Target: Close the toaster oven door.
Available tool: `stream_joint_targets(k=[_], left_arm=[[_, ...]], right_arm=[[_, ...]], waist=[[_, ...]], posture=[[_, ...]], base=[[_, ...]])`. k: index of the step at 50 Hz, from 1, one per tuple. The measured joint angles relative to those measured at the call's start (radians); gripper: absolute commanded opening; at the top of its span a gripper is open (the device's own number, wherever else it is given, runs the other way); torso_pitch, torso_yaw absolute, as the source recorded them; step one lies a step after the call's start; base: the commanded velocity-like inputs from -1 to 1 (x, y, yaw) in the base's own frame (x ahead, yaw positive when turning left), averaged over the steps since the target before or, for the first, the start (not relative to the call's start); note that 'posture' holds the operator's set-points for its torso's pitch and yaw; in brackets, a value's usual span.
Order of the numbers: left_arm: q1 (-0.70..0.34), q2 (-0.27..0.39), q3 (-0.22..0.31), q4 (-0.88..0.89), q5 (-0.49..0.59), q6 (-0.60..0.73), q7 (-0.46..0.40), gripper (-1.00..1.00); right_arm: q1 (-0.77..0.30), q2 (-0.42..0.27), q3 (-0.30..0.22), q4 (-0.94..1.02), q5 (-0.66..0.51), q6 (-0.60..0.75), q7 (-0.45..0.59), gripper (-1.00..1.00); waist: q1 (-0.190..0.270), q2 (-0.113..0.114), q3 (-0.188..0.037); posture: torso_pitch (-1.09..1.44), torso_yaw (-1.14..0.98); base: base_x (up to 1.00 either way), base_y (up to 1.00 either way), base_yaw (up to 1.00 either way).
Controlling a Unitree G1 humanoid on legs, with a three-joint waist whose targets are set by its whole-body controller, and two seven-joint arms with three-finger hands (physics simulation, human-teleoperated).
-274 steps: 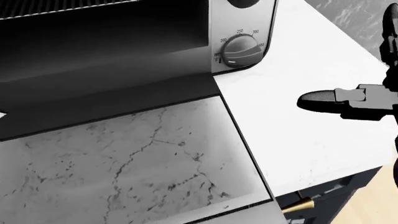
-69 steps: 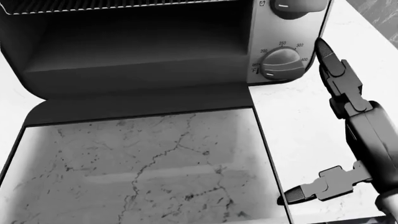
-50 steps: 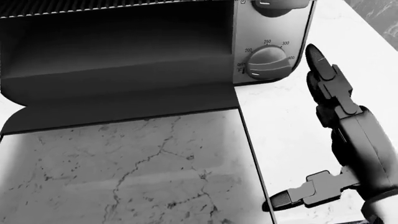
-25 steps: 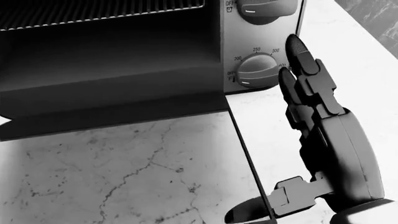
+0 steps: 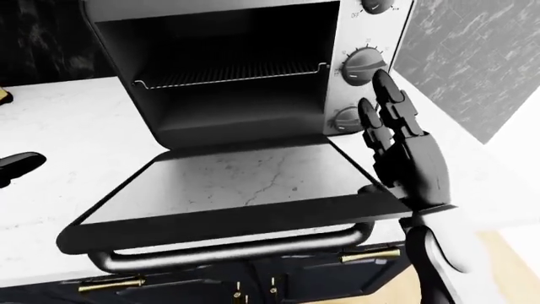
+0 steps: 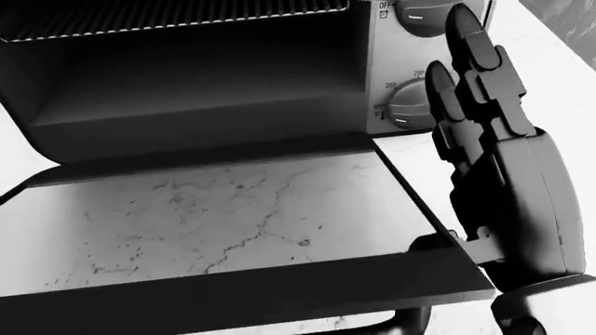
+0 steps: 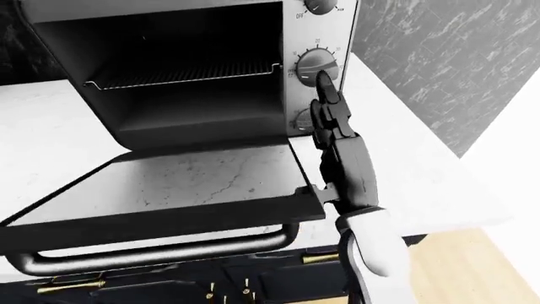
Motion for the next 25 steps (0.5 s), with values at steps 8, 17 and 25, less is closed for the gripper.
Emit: stream_joint_targets(k=[8, 17, 25], left_arm=[[0.003, -0.003, 0.004, -0.003, 0.002, 0.0, 0.001, 1.0], [0.005, -0.006, 0.005, -0.006, 0.002, -0.001, -0.002, 1.0], [0.004, -0.004, 0.006, -0.006, 0.0, 0.003, -0.003, 1.0]], right_arm=[[-0.069, -0.008, -0.019, 0.031, 0.018, 0.001, -0.102, 1.0], [-0.137, -0.021, -0.012, 0.087, 0.003, -0.061, -0.192, 1.0], [-0.201, -0.034, -0.015, 0.132, -0.01, -0.082, -0.23, 1.0]], waist=[[0.006, 0.001, 0.002], [0.013, 0.0, -0.001], [0.019, -0.005, -0.001]], posture=[[0.0, 0.0], [0.0, 0.0], [0.0, 0.0]], base=[[0.0, 0.0, 0.0], [0.0, 0.0, 0.0], [0.0, 0.0, 0.0]])
